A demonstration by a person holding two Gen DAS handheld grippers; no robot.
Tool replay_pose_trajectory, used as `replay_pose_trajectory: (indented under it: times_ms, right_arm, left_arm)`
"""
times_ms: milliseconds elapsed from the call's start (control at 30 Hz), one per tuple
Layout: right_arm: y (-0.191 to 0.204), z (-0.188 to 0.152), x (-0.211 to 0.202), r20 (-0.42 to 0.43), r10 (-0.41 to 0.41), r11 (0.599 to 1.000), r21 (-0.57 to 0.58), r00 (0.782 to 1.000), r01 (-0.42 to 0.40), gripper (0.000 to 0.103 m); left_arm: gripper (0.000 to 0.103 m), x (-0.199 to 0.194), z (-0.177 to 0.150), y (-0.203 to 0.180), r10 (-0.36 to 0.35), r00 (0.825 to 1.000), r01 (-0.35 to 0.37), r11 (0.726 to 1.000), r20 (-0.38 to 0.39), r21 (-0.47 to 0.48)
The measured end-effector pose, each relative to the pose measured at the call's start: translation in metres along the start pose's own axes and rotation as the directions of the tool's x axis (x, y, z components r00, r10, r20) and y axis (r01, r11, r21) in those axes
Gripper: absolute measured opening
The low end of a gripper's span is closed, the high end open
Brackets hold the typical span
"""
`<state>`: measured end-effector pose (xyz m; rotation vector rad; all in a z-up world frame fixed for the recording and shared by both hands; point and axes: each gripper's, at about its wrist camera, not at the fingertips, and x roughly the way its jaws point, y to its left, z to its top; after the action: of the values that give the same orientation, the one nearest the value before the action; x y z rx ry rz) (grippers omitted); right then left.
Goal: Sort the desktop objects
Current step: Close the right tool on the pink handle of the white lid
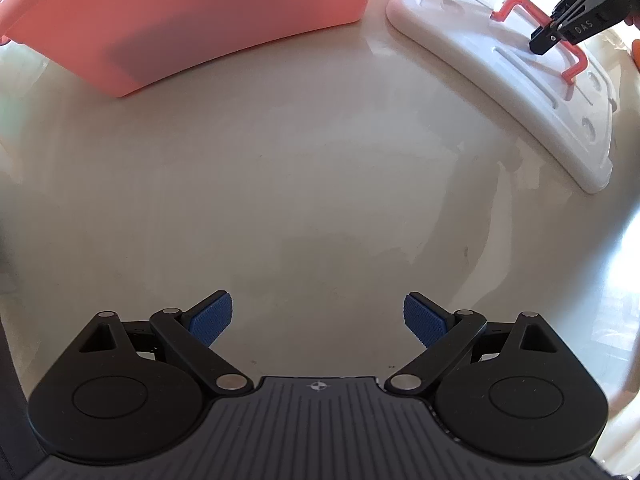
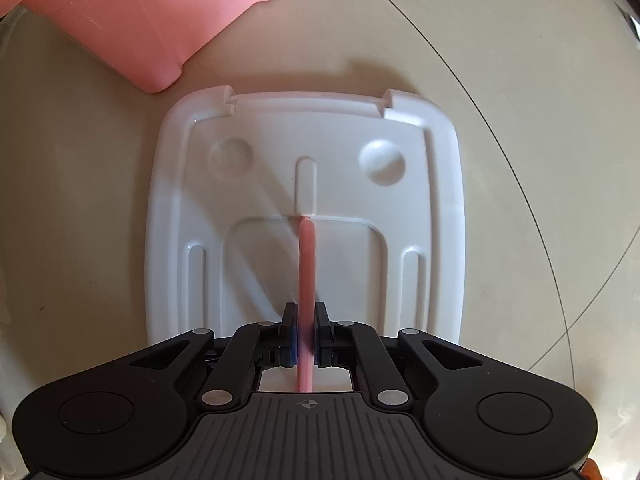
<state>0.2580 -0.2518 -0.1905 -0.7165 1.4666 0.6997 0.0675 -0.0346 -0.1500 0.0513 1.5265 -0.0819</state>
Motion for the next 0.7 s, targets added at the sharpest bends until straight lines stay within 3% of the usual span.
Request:
replay_pose_trajectory:
  times_ms: [300,700]
  right_arm:
    - [0.014,-0.022,-0.005,0.026,-0.032,0.999,0.001,0.999,0.032,0.005]
    - [0.026,-0.078,-0.054,0.090,-0.050,0.999,0.020,0.995,0.048,0.005]
  left_arm:
    - [0.095,-0.010,-0.008,0.004,0.018,1.000,-0.018,1.000,0.002,0.002]
    - [0.095,-0.043,-0.021,0.009,0.039,0.998,-0.039,0.999,0.044,-0.001]
